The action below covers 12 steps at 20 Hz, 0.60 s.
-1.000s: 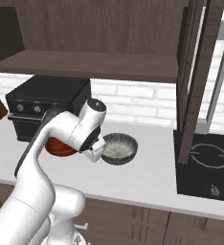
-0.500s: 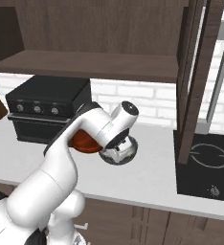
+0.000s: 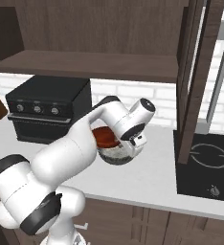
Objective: Pick up the bowls on the counter and stack them on top of one another in the open cabinet. Place the smaller bowl on top of the larger bowl.
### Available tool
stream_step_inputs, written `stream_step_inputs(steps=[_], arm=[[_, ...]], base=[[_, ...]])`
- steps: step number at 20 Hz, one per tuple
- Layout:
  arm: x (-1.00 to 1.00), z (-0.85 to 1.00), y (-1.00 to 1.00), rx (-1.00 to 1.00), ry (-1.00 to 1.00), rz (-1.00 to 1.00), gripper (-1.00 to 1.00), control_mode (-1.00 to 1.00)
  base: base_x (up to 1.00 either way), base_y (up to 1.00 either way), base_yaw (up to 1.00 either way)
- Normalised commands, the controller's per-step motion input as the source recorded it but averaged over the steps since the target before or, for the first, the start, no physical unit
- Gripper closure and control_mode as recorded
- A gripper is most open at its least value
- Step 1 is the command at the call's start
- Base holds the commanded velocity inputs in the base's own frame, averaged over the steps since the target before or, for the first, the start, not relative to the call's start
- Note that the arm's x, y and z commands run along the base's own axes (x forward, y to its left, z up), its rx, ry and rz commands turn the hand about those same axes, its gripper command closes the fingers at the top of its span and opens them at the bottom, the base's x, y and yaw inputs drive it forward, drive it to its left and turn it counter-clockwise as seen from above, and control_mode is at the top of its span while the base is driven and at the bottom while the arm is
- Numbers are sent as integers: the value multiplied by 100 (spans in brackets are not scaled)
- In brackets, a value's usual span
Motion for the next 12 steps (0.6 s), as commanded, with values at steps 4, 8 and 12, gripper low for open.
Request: stream_step_inputs(steps=[4,8,12], arm=[[45,-40,-2,-8,0,-9,100,-100],[45,-42,0,-10,0,-8,100,-100],[13,-27,-2,-6,0,-5,100,-100]], base=[[0,0,0],[0,0,0],[0,0,0]])
